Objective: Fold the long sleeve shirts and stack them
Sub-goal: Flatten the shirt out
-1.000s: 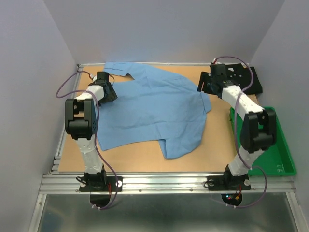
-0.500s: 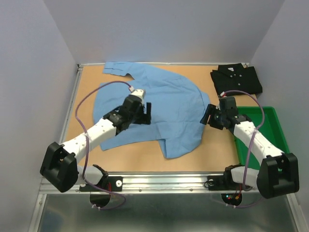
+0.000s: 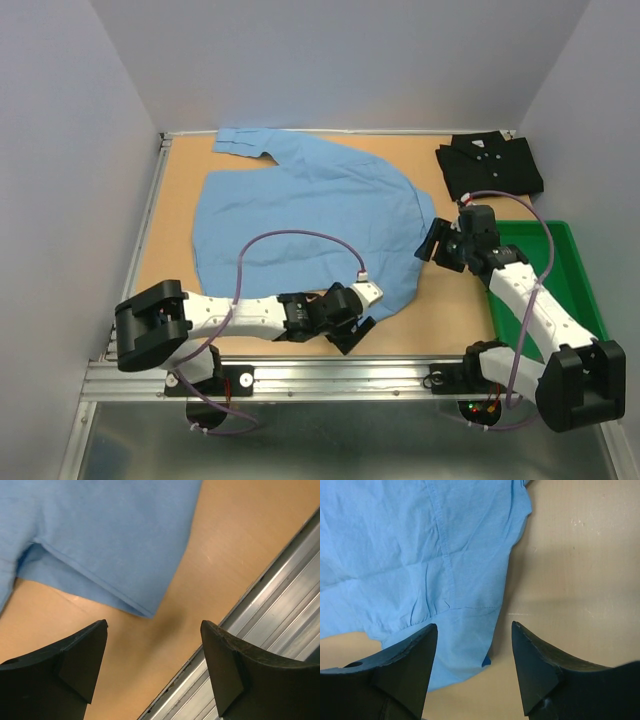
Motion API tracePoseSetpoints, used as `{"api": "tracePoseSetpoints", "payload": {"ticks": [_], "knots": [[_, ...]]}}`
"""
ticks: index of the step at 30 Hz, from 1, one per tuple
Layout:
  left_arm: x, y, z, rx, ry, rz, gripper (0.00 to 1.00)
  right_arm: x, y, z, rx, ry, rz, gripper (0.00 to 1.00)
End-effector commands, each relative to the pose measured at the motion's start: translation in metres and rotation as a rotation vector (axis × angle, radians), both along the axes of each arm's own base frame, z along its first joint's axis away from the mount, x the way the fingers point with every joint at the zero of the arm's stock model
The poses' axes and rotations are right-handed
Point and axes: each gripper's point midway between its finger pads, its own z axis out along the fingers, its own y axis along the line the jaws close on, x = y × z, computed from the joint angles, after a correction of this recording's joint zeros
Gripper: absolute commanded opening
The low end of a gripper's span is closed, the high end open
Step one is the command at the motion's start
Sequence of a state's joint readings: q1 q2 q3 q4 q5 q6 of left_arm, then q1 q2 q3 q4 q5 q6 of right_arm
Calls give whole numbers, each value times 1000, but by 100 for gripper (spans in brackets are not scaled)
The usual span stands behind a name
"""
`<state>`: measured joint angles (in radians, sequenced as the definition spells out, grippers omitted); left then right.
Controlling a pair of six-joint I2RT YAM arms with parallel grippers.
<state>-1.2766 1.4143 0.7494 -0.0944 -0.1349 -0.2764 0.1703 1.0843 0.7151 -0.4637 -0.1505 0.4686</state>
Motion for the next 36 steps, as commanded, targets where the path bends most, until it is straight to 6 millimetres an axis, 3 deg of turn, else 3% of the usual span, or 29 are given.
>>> {"api": "tracePoseSetpoints", "payload": {"ticks": [1, 7, 14, 21, 31, 33, 36], "knots": [[0, -13, -3, 25, -90, -41, 86, 0, 1, 5, 19, -29, -3, 66], [16, -19, -15, 135, -156, -12, 84, -3, 1, 9, 24, -49, 0, 66], [31, -22, -8, 141, -222, 48, 79, -4, 3, 18, 33, -76, 11, 66], [22, -27, -22, 161, -175, -1, 74, -1, 1, 22, 14, -93, 15, 66], [12, -14, -45, 255, -102, -2, 63, 1, -2, 21, -4, -90, 9, 66], [12, -13, -49, 271, -98, 1, 52, 2, -3, 21, -8, -90, 7, 66], [16, -15, -48, 277, -108, 13, 18, 3, -3, 23, -12, -95, 7, 66]]}}
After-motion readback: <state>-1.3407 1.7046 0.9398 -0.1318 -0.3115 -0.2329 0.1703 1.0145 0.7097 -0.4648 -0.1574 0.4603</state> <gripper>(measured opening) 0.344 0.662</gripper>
